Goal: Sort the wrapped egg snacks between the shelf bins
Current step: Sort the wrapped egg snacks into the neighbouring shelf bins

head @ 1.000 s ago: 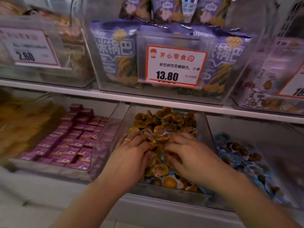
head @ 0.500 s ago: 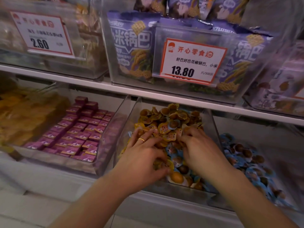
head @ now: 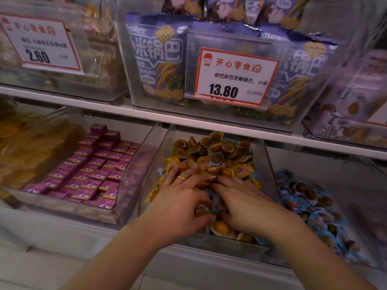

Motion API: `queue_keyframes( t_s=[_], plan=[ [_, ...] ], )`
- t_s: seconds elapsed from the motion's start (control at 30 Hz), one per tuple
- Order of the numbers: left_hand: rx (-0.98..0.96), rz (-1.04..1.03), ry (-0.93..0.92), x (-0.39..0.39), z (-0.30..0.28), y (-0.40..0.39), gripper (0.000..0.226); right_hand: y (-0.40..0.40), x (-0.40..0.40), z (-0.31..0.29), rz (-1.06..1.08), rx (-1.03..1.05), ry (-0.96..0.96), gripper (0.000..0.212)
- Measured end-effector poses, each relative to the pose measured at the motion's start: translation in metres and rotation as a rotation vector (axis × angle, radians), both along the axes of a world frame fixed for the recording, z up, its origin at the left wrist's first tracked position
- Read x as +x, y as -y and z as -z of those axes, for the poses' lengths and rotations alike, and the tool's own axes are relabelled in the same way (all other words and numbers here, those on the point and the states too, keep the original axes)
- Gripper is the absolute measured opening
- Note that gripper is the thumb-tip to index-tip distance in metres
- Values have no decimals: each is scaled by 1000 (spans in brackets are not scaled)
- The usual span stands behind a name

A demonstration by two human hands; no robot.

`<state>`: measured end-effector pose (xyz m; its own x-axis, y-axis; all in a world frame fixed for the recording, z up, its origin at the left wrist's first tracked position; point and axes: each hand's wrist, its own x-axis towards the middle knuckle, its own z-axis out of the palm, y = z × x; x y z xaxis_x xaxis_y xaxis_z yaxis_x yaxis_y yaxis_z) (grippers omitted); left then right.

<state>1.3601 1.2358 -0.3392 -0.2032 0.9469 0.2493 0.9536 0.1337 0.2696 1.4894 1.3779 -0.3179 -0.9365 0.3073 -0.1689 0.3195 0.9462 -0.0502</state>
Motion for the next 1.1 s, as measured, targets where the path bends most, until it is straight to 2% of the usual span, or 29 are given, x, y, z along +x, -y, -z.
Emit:
queue_keyframes(
  t_s=[0.13,0.27,0.43,0.57,0.63,0.73,0.9,1.0,1.1],
  plan=[
    [-38,-121,-48,-2,-2,0,33,1,-6,3,-8,127,-95,51],
    [19,-158,-115,-8,-5,-2,27,2,0,7,-48,98,-213,28],
    [56,41,-139,-14,-11,1,17,8,2,5,-13,19,-325,27],
    [-143,127,-33,-5,-10,6,54,6,5,-11,236,-243,-625,16],
    [-238,112,-45,-8,-11,6,61,4,10,-17,304,-305,-692,15],
    [-307,61,-42,-9,-15,0,58,11,20,-21,253,-330,-667,21],
    [-290,3,-78,8,-9,-10,49,23,34,-17,187,-286,-532,33],
    [-300,50,-4,12,-6,-16,41,21,39,-18,207,-292,-571,31],
    [-299,42,28,12,-7,-17,45,20,39,-19,225,-296,-600,28]
  ],
)
